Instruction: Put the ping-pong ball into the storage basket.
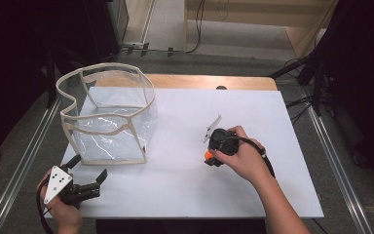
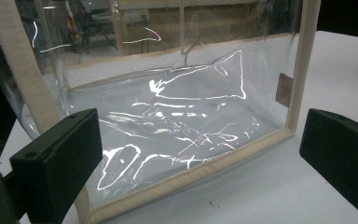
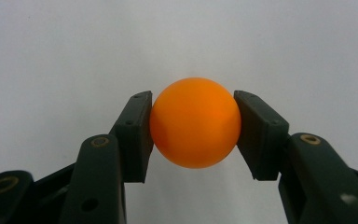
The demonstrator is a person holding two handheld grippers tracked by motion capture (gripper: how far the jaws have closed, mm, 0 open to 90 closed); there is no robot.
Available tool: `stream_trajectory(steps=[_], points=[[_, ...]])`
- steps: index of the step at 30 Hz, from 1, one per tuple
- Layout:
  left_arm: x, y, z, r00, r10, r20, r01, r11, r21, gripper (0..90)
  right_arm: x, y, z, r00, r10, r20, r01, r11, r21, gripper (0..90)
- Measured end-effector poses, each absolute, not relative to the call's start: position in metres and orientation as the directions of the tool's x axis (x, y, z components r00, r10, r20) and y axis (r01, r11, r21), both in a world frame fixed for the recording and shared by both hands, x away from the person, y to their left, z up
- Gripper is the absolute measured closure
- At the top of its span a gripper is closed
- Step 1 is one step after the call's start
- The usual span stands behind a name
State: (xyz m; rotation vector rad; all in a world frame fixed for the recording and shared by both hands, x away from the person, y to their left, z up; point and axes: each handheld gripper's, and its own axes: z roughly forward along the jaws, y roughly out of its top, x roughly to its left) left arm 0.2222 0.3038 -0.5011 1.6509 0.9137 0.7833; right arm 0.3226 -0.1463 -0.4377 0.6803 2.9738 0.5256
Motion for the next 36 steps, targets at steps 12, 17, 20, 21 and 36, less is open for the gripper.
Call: stream_trajectory(steps=[12, 17, 20, 21, 36], points=[[0.222, 0.304, -0.501, 0.495, 0.867, 0.051, 0.184, -0.162, 0.969, 0.0, 0.329, -0.135, -0.431, -0.911, 0.411, 0.028, 0.396, 0.855, 0.335, 47.6], [0.222, 0.304, -0.501, 0.495, 0.867, 0.051, 0.184, -0.162, 0.969, 0.0, 0.331, -0.131, -0.429, -0.914, 0.404, 0.024, 0.389, 0.860, 0.330, 47.6], [0.222, 0.304, -0.501, 0.495, 0.867, 0.051, 0.184, -0.162, 0.969, 0.0, 0.332, -0.128, -0.429, -0.917, 0.398, 0.026, 0.384, 0.862, 0.331, 47.6], [0.222, 0.304, -0.501, 0.495, 0.867, 0.051, 0.184, -0.162, 0.969, 0.0, 0.333, -0.128, -0.430, -0.919, 0.394, 0.027, 0.380, 0.863, 0.333, 47.6], [0.222, 0.304, -0.501, 0.496, 0.867, 0.051, 0.184, -0.162, 0.969, 0.0, 0.336, -0.115, -0.430, -0.927, 0.374, 0.030, 0.363, 0.871, 0.331, 47.6]])
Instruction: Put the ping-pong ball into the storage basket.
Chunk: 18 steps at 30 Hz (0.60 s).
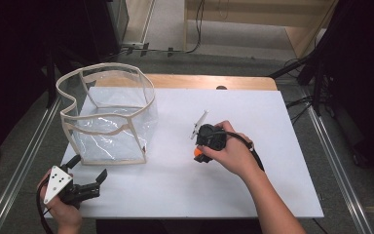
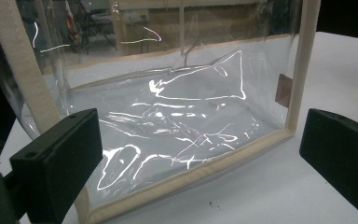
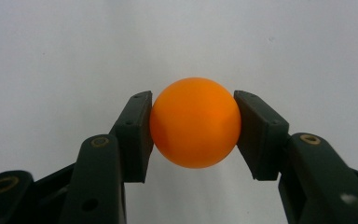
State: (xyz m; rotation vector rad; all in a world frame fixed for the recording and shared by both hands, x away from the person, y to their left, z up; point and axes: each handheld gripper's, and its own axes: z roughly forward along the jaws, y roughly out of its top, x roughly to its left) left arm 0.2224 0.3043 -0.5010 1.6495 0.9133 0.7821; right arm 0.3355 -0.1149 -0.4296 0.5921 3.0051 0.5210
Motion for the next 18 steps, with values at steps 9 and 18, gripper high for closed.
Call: stream_trajectory(steps=[9, 18], points=[[0.223, 0.304, -0.501, 0.497, 0.867, 0.047, 0.184, -0.158, 0.970, 0.0, 0.339, -0.103, -0.426, -0.934, 0.356, 0.028, 0.345, 0.878, 0.331, 47.6], [0.222, 0.305, -0.501, 0.497, 0.867, 0.045, 0.184, -0.156, 0.971, 0.0, 0.340, -0.091, -0.422, -0.940, 0.339, 0.030, 0.329, 0.884, 0.331, 47.6]])
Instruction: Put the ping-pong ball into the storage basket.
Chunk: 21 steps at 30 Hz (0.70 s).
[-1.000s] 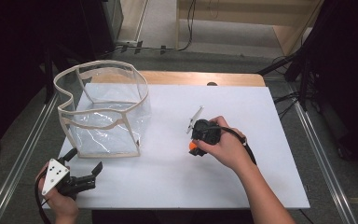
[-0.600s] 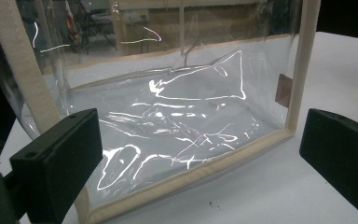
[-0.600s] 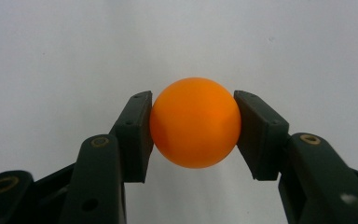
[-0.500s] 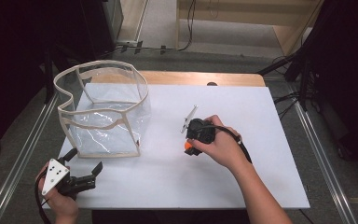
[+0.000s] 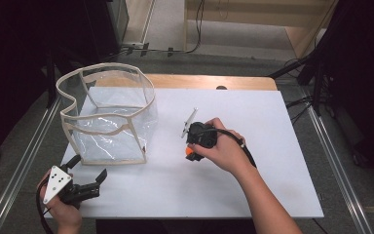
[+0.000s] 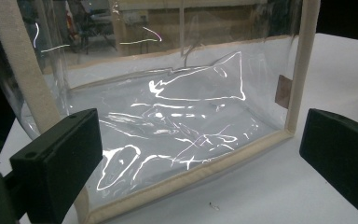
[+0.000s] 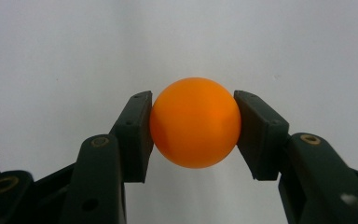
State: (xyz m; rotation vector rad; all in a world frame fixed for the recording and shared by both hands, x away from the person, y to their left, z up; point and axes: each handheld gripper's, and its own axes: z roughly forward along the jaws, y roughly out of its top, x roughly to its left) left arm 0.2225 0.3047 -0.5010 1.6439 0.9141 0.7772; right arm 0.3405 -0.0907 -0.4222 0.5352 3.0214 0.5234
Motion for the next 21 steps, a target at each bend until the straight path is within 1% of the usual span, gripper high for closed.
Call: stream_trajectory(steps=[21], points=[[0.223, 0.305, -0.501, 0.498, 0.866, 0.041, 0.184, -0.152, 0.971, 0.0, 0.346, -0.072, -0.409, -0.953, 0.303, 0.024, 0.293, 0.893, 0.343, 47.6]])
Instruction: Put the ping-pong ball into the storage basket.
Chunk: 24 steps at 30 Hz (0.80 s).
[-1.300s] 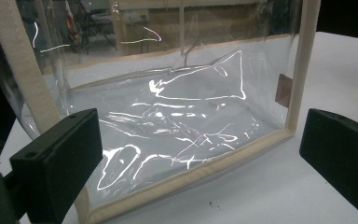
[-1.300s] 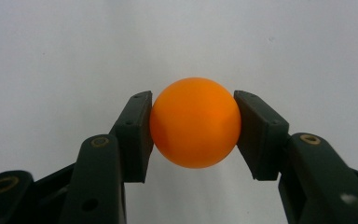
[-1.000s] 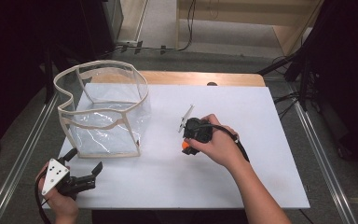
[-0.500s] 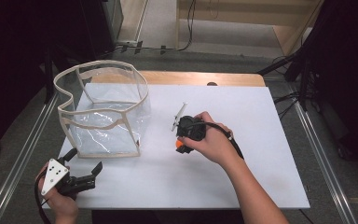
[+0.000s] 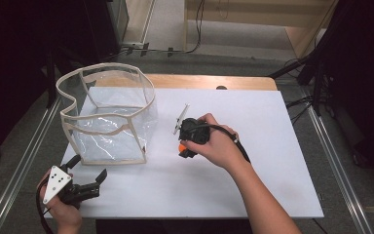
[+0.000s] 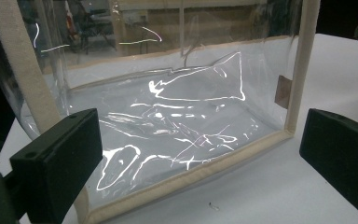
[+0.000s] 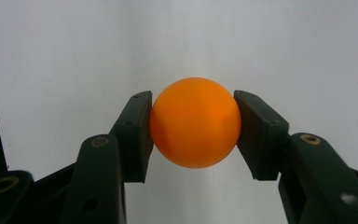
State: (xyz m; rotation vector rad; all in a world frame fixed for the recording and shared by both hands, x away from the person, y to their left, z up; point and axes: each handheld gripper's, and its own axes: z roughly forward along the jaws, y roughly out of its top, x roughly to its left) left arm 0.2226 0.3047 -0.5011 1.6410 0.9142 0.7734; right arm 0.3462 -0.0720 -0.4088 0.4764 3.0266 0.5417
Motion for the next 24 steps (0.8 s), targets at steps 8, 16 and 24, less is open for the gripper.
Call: stream_trajectory(steps=[8, 16, 24], points=[[0.223, 0.305, -0.501, 0.498, 0.866, 0.042, 0.184, -0.153, 0.971, 0.0, 0.348, -0.065, -0.404, -0.955, 0.294, 0.024, 0.284, 0.893, 0.349, 47.6], [0.223, 0.305, -0.501, 0.499, 0.866, 0.041, 0.184, -0.152, 0.971, 0.0, 0.349, -0.060, -0.397, -0.959, 0.282, 0.026, 0.272, 0.891, 0.364, 47.6], [0.223, 0.305, -0.501, 0.500, 0.865, 0.040, 0.187, -0.152, 0.971, 0.0, 0.351, -0.054, -0.386, -0.962, 0.272, 0.026, 0.262, 0.890, 0.374, 47.6]])
